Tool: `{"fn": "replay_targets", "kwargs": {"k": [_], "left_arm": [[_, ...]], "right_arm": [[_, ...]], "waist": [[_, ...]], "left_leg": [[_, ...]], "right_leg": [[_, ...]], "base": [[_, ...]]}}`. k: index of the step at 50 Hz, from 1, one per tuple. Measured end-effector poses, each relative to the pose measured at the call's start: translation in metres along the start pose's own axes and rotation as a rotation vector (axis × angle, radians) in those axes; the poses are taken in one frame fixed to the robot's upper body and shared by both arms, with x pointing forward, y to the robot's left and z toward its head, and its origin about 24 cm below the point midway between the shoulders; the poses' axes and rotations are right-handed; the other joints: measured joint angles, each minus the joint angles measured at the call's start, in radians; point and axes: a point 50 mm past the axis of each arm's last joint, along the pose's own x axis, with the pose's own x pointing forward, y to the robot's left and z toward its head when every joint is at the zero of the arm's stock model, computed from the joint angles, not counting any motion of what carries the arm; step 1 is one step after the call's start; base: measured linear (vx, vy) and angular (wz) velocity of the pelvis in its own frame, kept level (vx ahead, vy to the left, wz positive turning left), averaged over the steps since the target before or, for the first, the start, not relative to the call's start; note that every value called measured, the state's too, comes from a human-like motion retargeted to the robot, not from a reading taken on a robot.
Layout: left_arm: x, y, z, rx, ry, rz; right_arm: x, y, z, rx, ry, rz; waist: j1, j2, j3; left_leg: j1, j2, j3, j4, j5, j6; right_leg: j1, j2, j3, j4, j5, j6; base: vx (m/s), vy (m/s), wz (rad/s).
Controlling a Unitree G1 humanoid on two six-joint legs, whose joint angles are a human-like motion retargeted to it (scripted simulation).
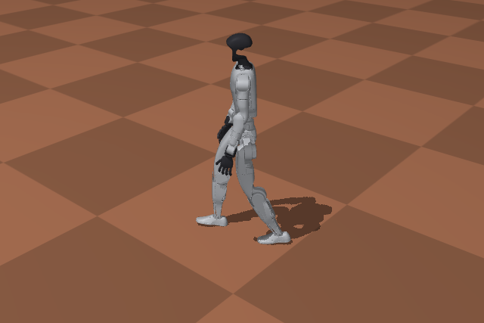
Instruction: Walk
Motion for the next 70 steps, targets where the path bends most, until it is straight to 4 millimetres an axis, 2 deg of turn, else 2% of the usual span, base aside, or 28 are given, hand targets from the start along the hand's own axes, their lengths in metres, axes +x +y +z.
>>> {"fn": "replay_targets", "kwargs": {"k": [6, 12, 16, 20, 26, 29, 32, 35, 38, 42, 46, 52, 55, 57, 62, 64, 67, 70], "left_arm": [[-0.001, -0.001, -0.012, -0.012, 0.048, -0.002], [-0.004, 0.000, -0.030, -0.030, 0.107, -0.009], [-0.006, 0.002, -0.037, -0.031, 0.128, -0.015], [-0.007, 0.005, -0.042, -0.029, 0.135, -0.020], [-0.008, 0.006, -0.044, -0.020, 0.129, -0.025], [-0.008, 0.006, -0.044, -0.023, 0.123, -0.021], [-0.008, 0.004, -0.043, -0.034, 0.116, -0.015], [-0.007, 0.001, -0.041, -0.046, 0.107, -0.011], [-0.007, -0.004, -0.038, -0.061, 0.097, -0.013], [-0.006, -0.009, -0.036, -0.079, 0.092, -0.026], [-0.007, -0.015, -0.042, -0.095, 0.111, -0.043], [-0.010, -0.014, -0.054, -0.106, 0.146, -0.050], [-0.012, -0.012, -0.058, -0.111, 0.155, -0.047], [-0.012, -0.011, -0.060, -0.113, 0.159, -0.046], [-0.011, -0.010, -0.056, -0.114, 0.141, -0.047], [-0.009, -0.010, -0.049, -0.114, 0.120, -0.048], [-0.006, -0.008, -0.033, -0.115, 0.074, -0.047], [-0.002, -0.004, -0.013, -0.110, 0.021, -0.042]], "right_arm": [[0.000, -0.004, 0.007, 0.006, -0.027, -0.001], [-0.001, -0.006, 0.004, 0.040, -0.027, 0.006], [-0.002, -0.006, -0.003, 0.066, -0.014, 0.002], [-0.003, -0.006, -0.010, 0.082, 0.009, -0.003], [-0.004, -0.002, -0.019, 0.083, 0.046, -0.008], [-0.004, -0.002, -0.019, 0.080, 0.049, -0.014], [-0.003, -0.004, -0.014, 0.071, 0.032, -0.030], [-0.002, -0.009, -0.004, 0.060, -0.001, -0.054], [-0.002, -0.017, 0.008, 0.046, -0.042, -0.080], [-0.002, -0.027, 0.019, 0.039, -0.082, -0.103], [-0.002, -0.028, 0.018, 0.048, -0.081, -0.103], [-0.003, -0.019, -0.003, 0.056, -0.018, -0.061], [-0.005, -0.012, -0.017, 0.056, 0.023, -0.035], [-0.007, -0.007, -0.026, 0.054, 0.051, -0.021], [-0.010, 0.002, -0.044, 0.057, 0.109, 0.002], [-0.010, 0.003, -0.046, 0.060, 0.122, 0.003], [-0.009, 0.003, -0.045, 0.066, 0.131, -0.002], [-0.007, 0.001, -0.038, 0.077, 0.126, -0.006]], "waist": [[0.005, -0.001, 0.010], [0.008, -0.001, -0.018], [0.017, -0.006, -0.051], [0.036, -0.018, -0.088], [0.078, -0.044, -0.144], [0.100, -0.053, -0.161], [0.116, -0.052, -0.165], [0.124, -0.037, -0.156], [0.123, -0.013, -0.138], [0.103, 0.004, -0.116], [0.088, 0.017, -0.100], [0.059, 0.027, -0.095], [0.040, 0.034, -0.109], [0.025, 0.039, -0.123], [-0.011, 0.058, -0.153], [-0.022, 0.060, -0.156], [-0.031, 0.055, -0.148], [-0.032, 0.035, -0.128]], "left_leg": [[-0.030, -0.034, -0.007, -0.095, 0.048, 0.019], [-0.075, -0.062, -0.023, -0.175, 0.139, 0.007], [-0.113, -0.078, -0.034, -0.221, 0.202, 0.000], [-0.157, -0.093, -0.040, -0.265, 0.265, -0.002], [-0.236, -0.114, -0.033, -0.309, 0.355, -0.018], [-0.277, -0.118, -0.026, -0.318, 0.395, -0.040], [-0.320, -0.110, -0.020, -0.321, 0.431, -0.075], [-0.363, -0.090, -0.015, -0.317, 0.465, -0.121], [-0.409, -0.058, 0.007, -0.303, 0.510, -0.173], [-0.472, -0.005, 0.147, -0.242, 0.425, -0.131], [-0.523, 0.044, 0.218, -0.059, 0.325, -0.118], [-0.508, 0.129, 0.283, 0.431, 0.131, -0.063], [-0.437, 0.150, 0.265, 0.603, 0.106, -0.058], [-0.366, 0.144, 0.231, 0.650, 0.129, -0.074], [-0.174, 0.096, 0.104, 0.565, 0.231, -0.145], [-0.109, 0.078, 0.062, 0.468, 0.237, -0.152], [-0.035, 0.059, 0.026, 0.294, 0.185, -0.126], [0.006, 0.035, 0.020, 0.120, 0.104, -0.075]], "right_leg": [[-0.025, -0.050, -0.011, 0.225, -0.137, -0.033], [0.005, -0.065, 0.020, 0.512, -0.257, -0.065], [0.067, -0.053, 0.063, 0.631, -0.290, -0.062], [0.151, -0.030, 0.117, 0.691, -0.279, -0.040], [0.295, 0.016, 0.207, 0.591, -0.232, 0.025], [0.356, 0.032, 0.237, 0.473, -0.238, 0.035], [0.401, 0.044, 0.243, 0.340, -0.284, 0.016], [0.426, 0.062, 0.232, 0.220, -0.369, -0.028], [0.435, 0.088, 0.210, 0.123, -0.404, -0.064], [0.418, 0.101, 0.167, 0.039, -0.395, -0.088], [0.389, 0.113, 0.131, -0.001, -0.360, -0.098], [0.335, 0.130, 0.091, -0.020, -0.287, -0.113], [0.294, 0.141, 0.076, -0.034, -0.240, -0.121], [0.259, 0.148, 0.069, -0.044, -0.204, -0.125], [0.163, 0.158, 0.052, -0.048, -0.114, -0.130], [0.123, 0.153, 0.042, -0.042, -0.081, -0.123], [0.068, 0.132, 0.028, -0.034, -0.033, -0.101], [0.022, 0.101, 0.034, -0.039, 0.014, -0.056]], "base": [[-0.41, 0.19, 0.34], [-0.37, 0.15, 0.41], [-0.34, 0.12, 0.44], [-0.34, 0.07, 0.42], [-0.36, -0.02, 0.34], [-0.40, -0.11, 0.25], [-0.43, -0.16, 0.22], [-0.46, -0.18, 0.23], [-0.49, -0.18, 0.31], [-0.51, -0.16, 0.49], [-0.51, -0.12, 0.42], [-0.47, -0.05, 0.42], [-0.44, 0.02, 0.39], [-0.44, 0.06, 0.32], [-0.48, 0.10, 0.25], [-0.55, 0.12, 0.23], [-0.61, 0.13, 0.22], [-0.66, 0.15, 0.20]]}}
